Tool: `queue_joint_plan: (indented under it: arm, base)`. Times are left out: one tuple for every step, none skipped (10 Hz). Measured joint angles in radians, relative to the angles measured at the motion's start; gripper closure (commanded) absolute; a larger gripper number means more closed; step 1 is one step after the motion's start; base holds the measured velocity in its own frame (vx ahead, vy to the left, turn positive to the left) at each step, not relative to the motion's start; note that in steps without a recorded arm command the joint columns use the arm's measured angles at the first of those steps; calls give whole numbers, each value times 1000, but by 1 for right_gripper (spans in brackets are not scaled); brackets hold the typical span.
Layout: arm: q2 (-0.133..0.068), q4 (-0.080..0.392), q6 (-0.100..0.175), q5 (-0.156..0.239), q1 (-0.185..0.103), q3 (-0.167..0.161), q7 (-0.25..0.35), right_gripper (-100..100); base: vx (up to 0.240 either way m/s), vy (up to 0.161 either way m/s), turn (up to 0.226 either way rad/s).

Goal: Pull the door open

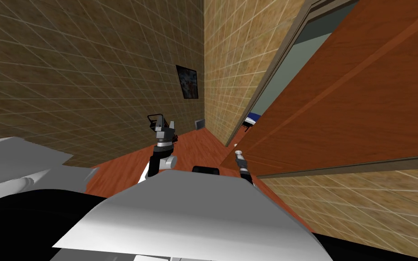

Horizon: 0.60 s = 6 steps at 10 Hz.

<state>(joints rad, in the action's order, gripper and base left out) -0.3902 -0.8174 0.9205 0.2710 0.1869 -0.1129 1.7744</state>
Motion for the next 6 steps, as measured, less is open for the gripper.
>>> queue_joint_plan:
  arm:
    - [-10, -5, 9, -7, 12, -8, 12, 100]
    - [-18, 0, 23, -15, 18, -18, 24, 100]
    - [-25, 6, 37, -22, 23, -26, 36, 100]
    - [-33, 3, 49, -29, 33, -34, 48, 100]
    - [-41, 7, 63, -36, 39, -43, 60, 100]
    - [-40, 9, 65, -39, 41, -47, 63, 100]
  base:
    - [-206, -52, 92]
    - [-204, -52, 97]
    - [-231, -68, 116]
    - [-201, -62, 93]
    - [-82, -20, 19]
    - [-151, -25, 151]
